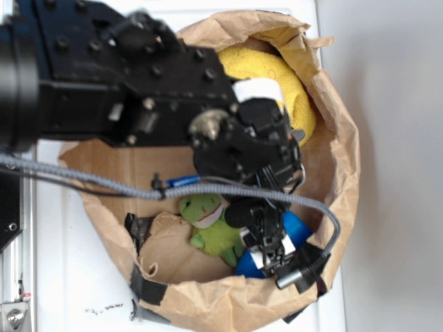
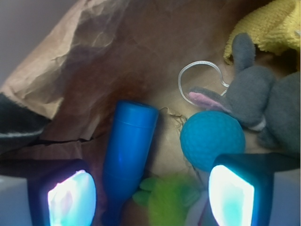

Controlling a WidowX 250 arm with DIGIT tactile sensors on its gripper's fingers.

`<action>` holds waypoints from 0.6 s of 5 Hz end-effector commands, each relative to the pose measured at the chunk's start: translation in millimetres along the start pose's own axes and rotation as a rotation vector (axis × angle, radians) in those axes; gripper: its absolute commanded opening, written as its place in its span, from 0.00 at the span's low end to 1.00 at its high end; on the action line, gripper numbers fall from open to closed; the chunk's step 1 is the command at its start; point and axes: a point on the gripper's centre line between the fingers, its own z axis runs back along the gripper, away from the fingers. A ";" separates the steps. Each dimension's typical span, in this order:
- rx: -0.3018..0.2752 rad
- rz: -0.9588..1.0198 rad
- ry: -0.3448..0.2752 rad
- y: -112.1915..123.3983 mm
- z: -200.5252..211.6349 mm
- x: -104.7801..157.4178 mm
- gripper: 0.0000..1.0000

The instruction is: Grab the blue bottle.

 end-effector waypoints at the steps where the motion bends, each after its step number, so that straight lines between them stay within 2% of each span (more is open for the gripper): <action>1: -0.004 -0.007 -0.036 -16.4 -16.2 10.2 1.00; 2: 0.007 -0.012 -0.044 -17.5 -30.9 9.5 1.00; 3: -0.017 0.041 0.004 -22.8 -43.8 5.9 1.00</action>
